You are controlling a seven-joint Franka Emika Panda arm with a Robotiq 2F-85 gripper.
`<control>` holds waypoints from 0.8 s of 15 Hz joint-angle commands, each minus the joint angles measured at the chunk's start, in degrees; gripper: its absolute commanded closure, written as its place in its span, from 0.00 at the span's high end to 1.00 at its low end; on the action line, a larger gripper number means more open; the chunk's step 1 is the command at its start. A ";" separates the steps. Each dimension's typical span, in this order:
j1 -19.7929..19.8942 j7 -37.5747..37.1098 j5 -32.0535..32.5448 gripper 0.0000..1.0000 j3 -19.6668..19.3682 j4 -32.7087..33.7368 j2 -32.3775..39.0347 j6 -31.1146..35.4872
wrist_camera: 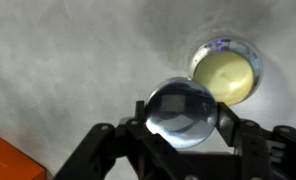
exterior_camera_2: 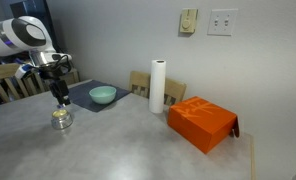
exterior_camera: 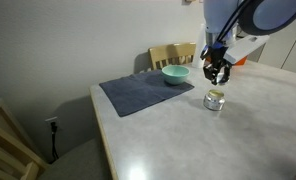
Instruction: Place the lid on top of the silver container
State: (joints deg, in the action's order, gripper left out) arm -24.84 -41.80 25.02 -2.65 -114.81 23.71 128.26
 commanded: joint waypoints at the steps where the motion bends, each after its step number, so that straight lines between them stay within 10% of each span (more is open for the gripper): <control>1: 1.84 2.74 -2.53 0.44 4.51 -0.97 -2.27 -3.50; 12: 5.17 9.81 -3.85 0.44 6.47 -1.98 0.31 2.27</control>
State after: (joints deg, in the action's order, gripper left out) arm -21.92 -36.23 22.82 2.69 -116.12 23.32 128.27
